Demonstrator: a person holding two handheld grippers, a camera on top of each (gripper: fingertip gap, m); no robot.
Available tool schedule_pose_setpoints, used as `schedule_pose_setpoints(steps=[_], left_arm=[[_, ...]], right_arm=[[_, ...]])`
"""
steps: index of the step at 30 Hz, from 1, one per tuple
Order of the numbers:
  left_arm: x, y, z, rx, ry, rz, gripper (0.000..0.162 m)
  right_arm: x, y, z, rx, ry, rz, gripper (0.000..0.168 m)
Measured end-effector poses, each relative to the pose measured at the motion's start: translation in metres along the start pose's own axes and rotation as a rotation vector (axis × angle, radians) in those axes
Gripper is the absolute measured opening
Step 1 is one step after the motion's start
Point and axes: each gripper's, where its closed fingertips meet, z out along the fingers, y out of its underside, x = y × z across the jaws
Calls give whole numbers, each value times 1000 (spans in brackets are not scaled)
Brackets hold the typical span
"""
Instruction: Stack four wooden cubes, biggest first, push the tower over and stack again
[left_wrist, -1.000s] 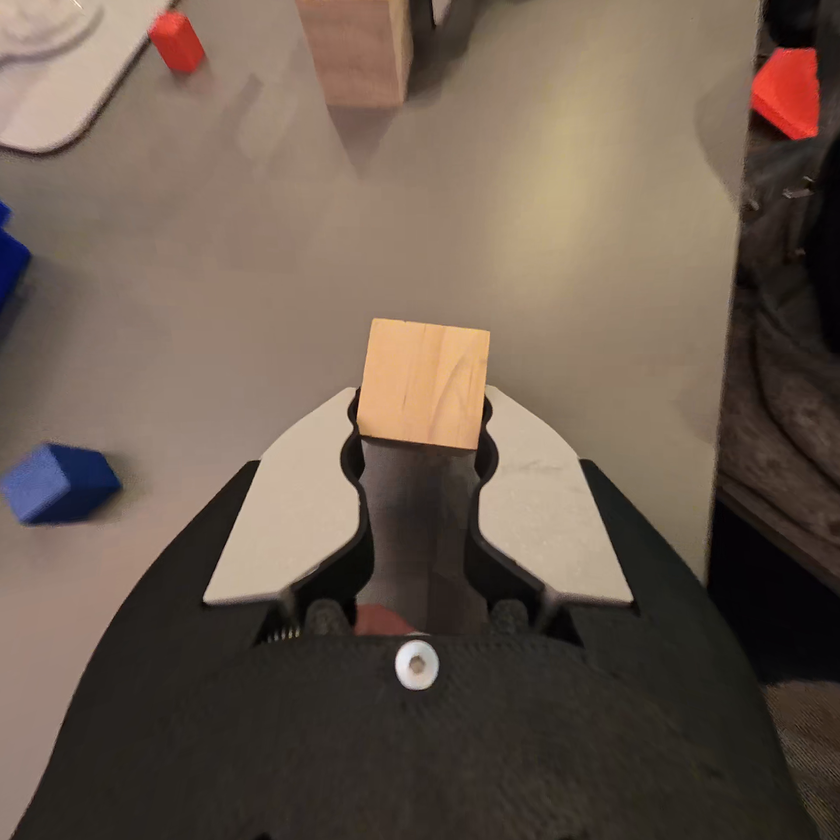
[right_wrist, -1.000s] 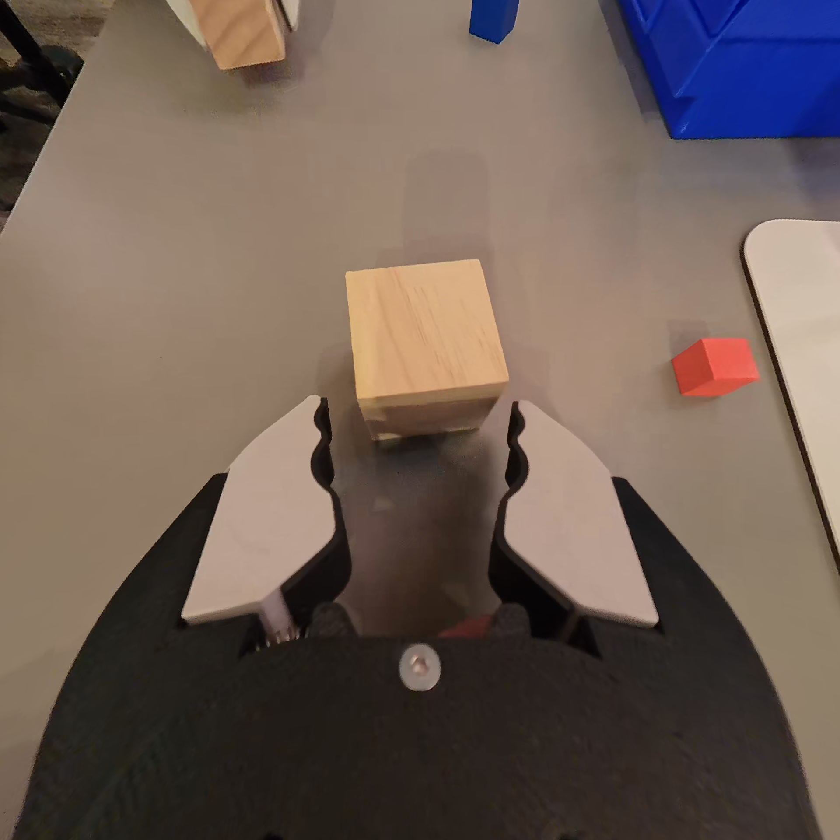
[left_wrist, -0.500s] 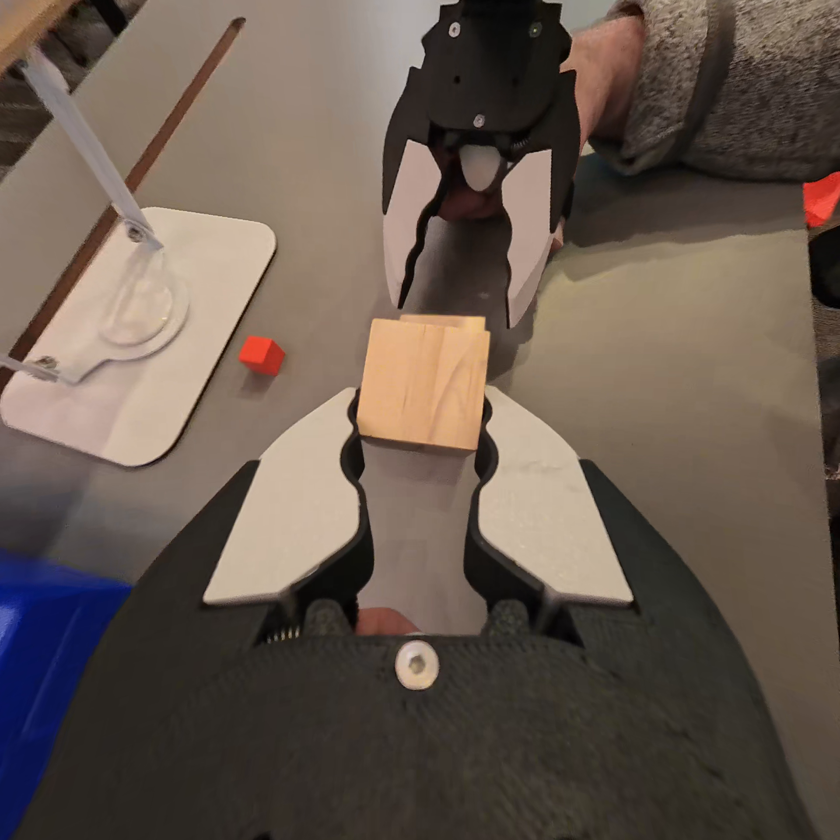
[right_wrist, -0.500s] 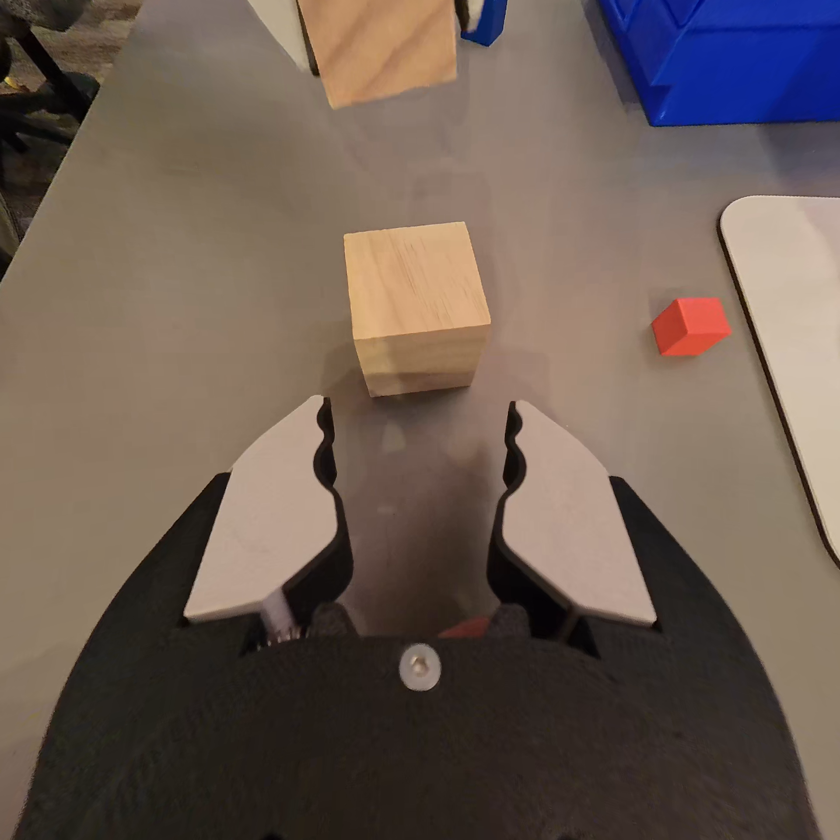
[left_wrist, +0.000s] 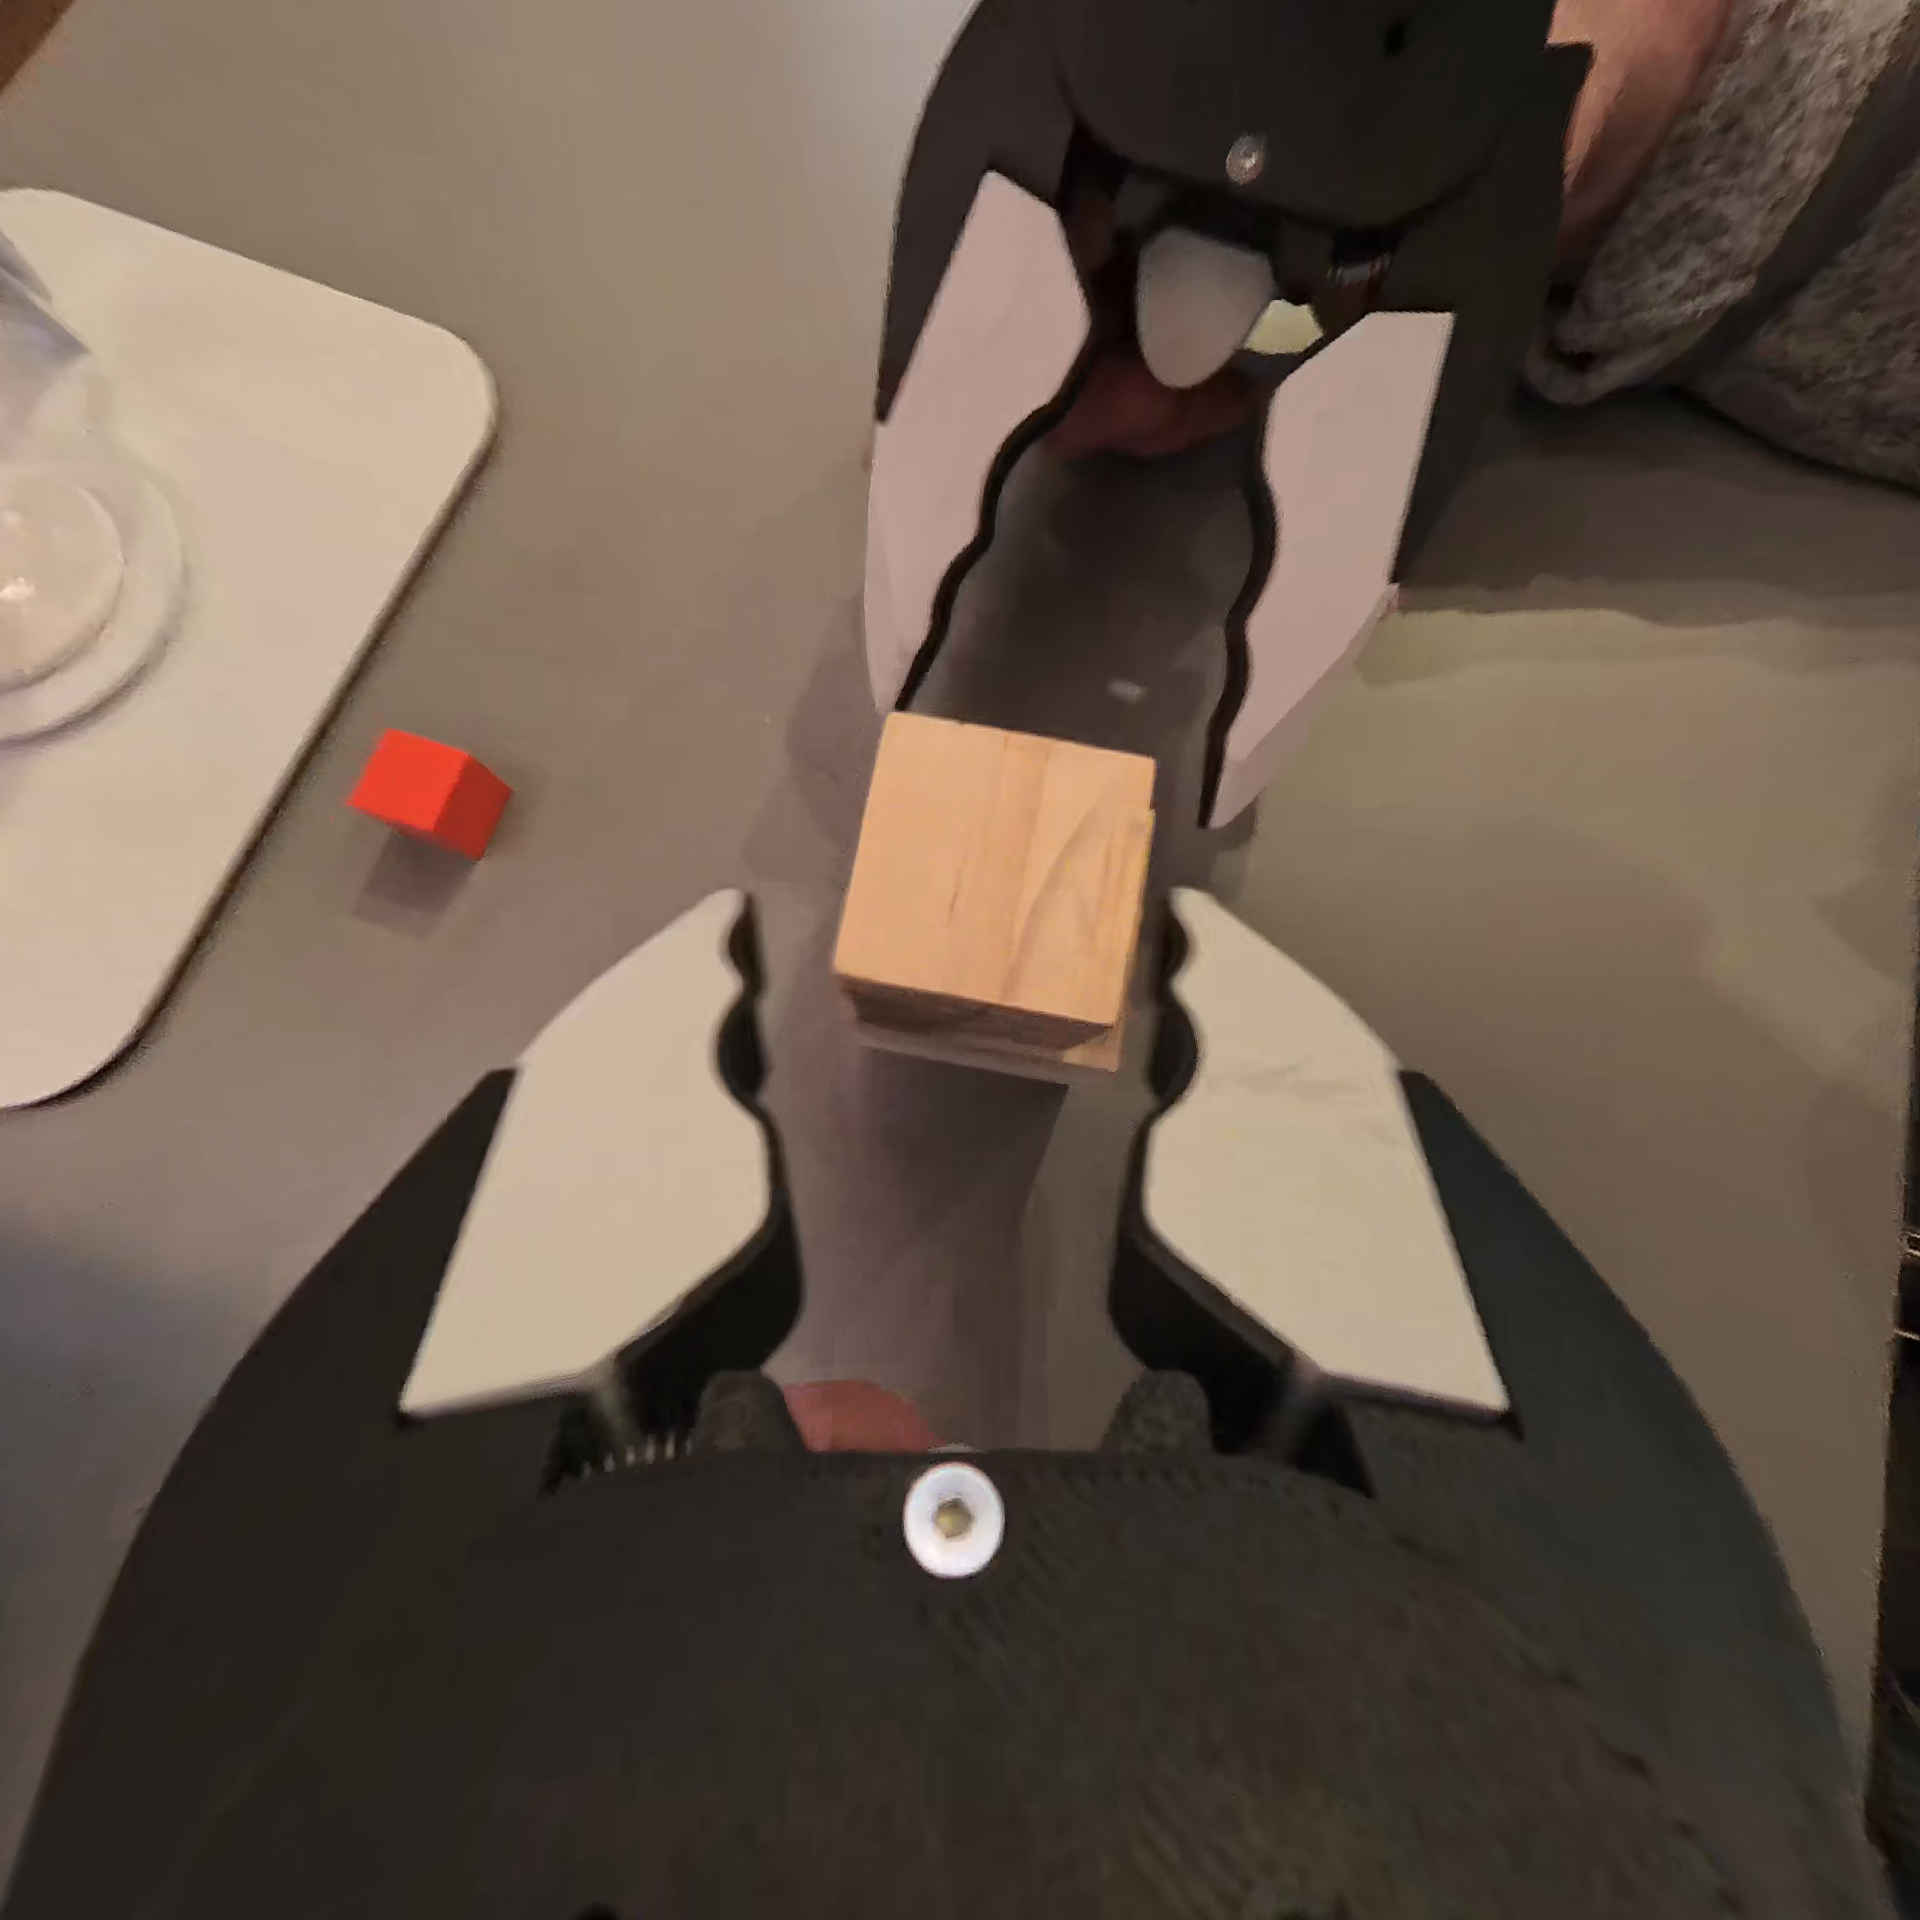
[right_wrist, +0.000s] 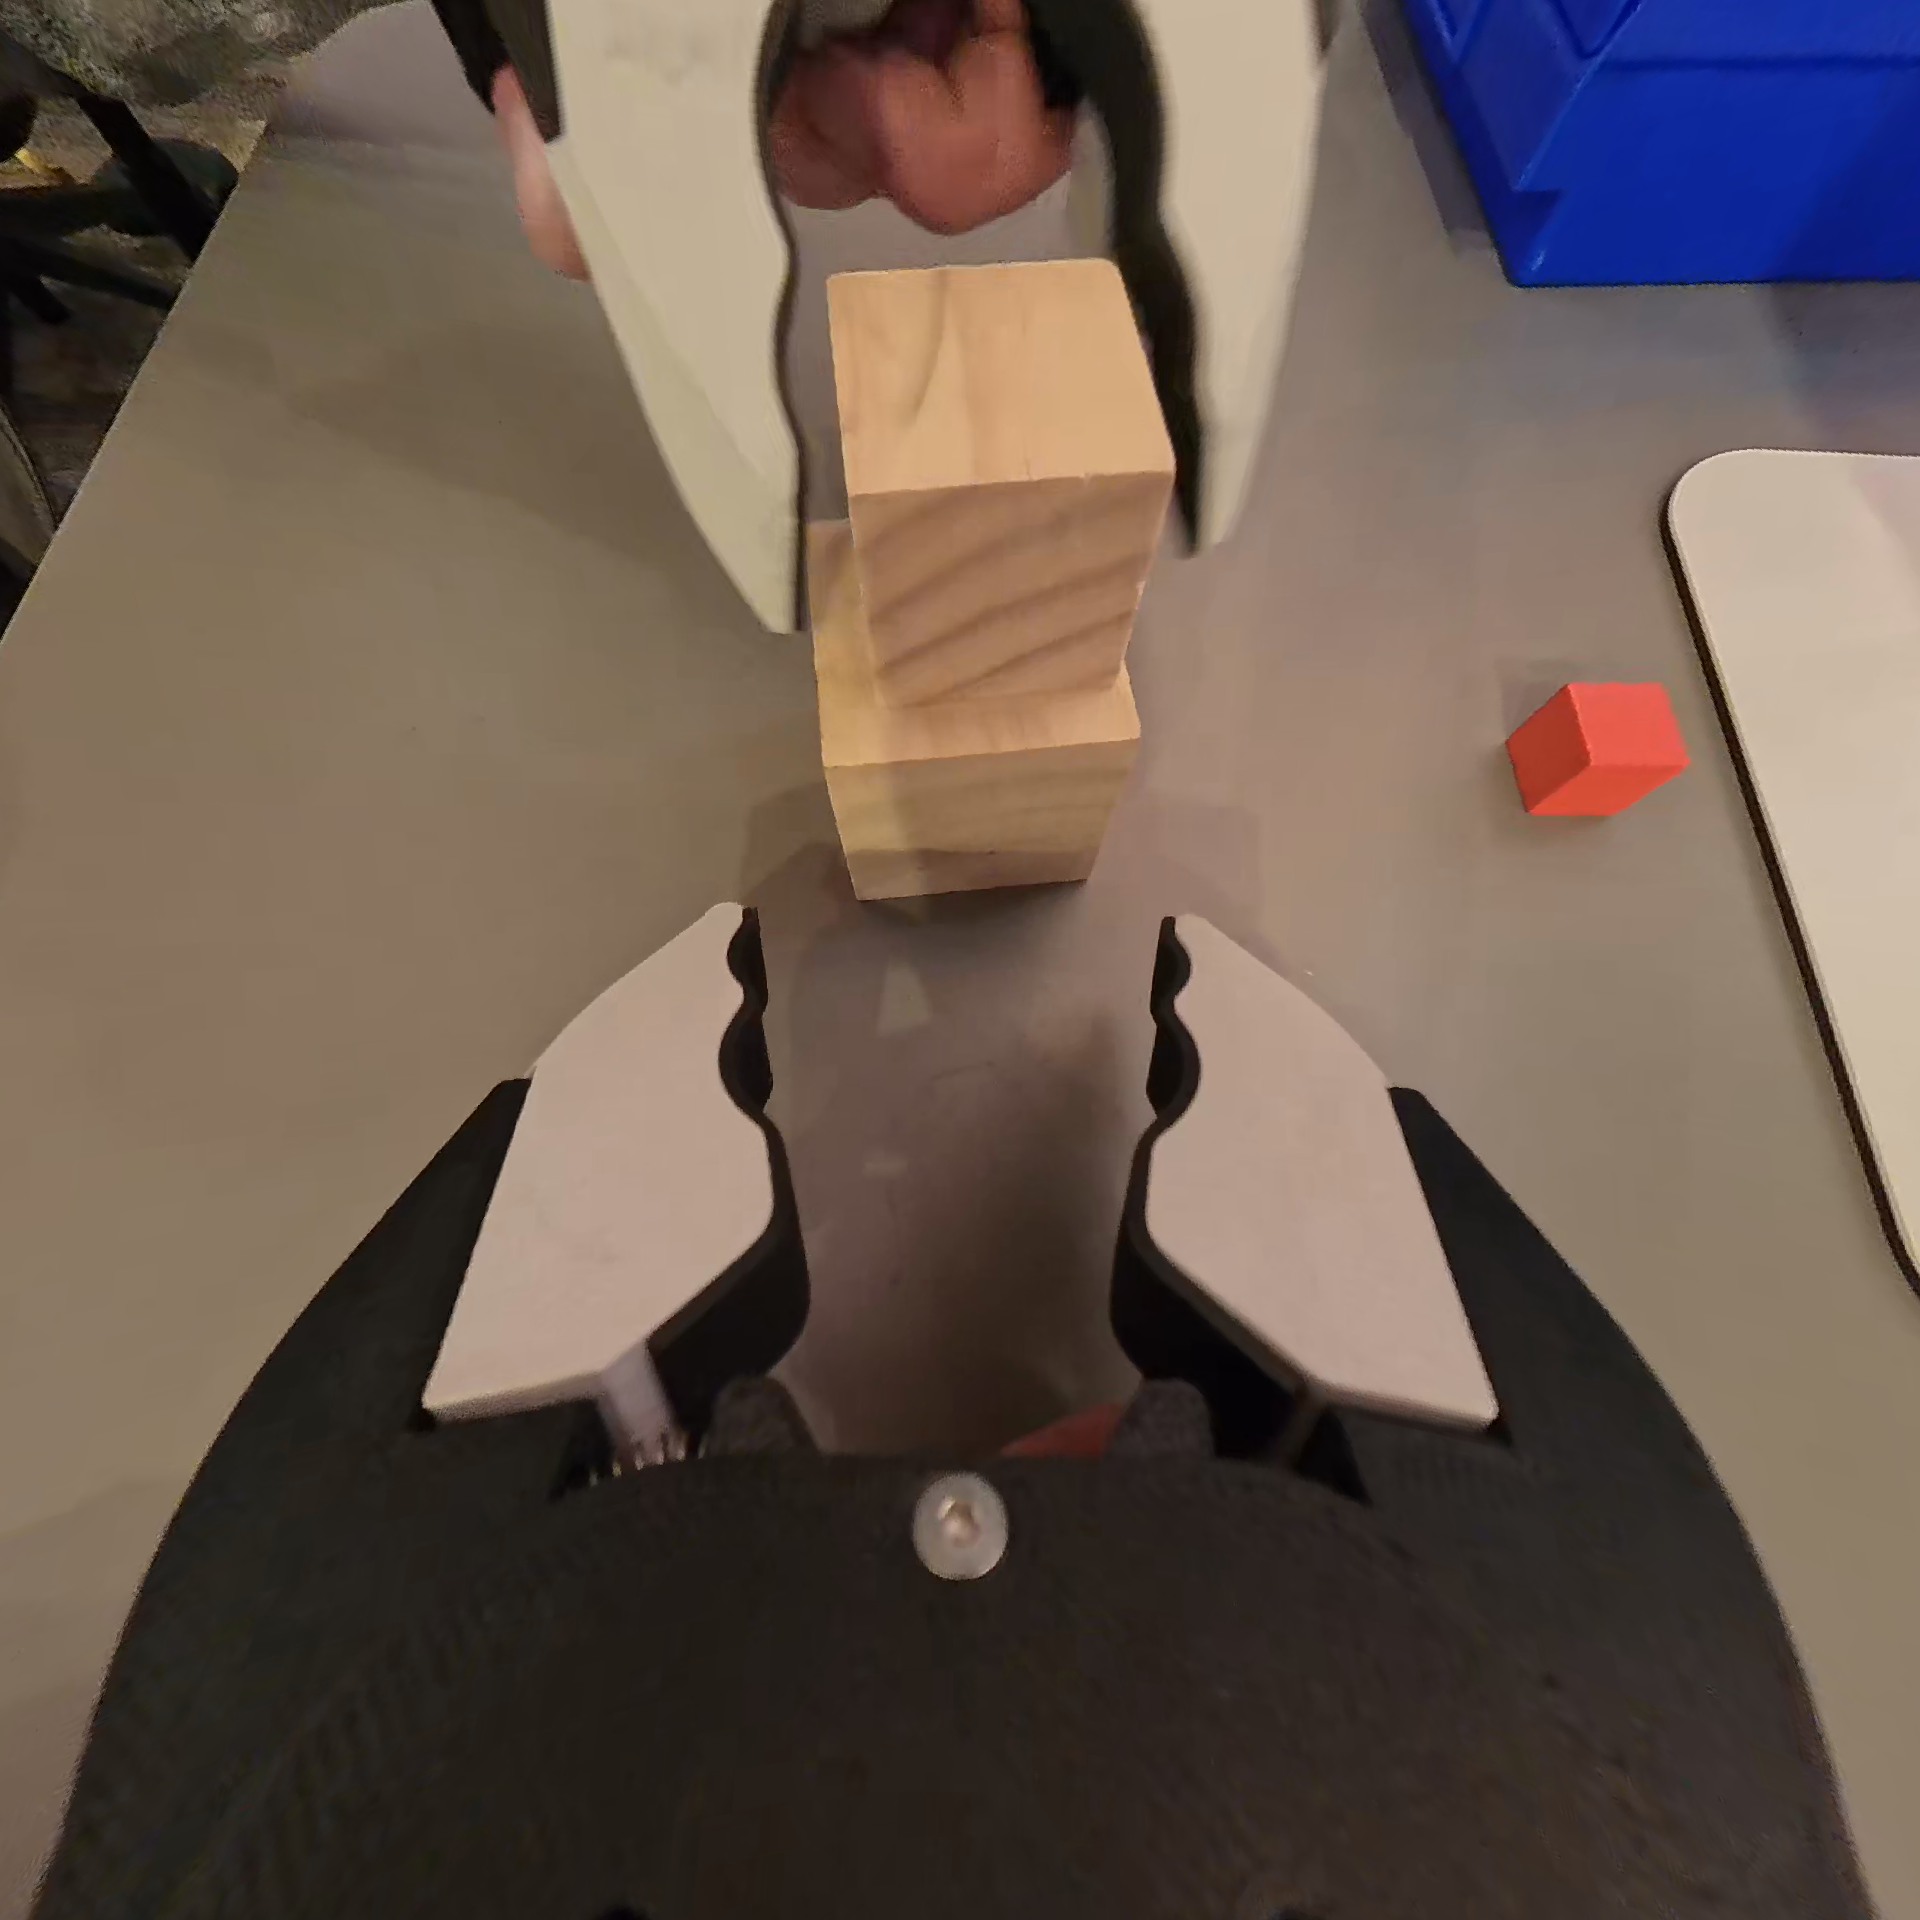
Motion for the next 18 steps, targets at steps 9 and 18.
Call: schedule_pose_setpoints(steps=[9,18], left_arm=[[-51,58,-102,-6,-312,-33,86],[-124,192,-166,-128,-507,-313,79]], right_arm=[[1,3,-7,8,-2,12,72],[1,5,-7,3,3,13,70]])
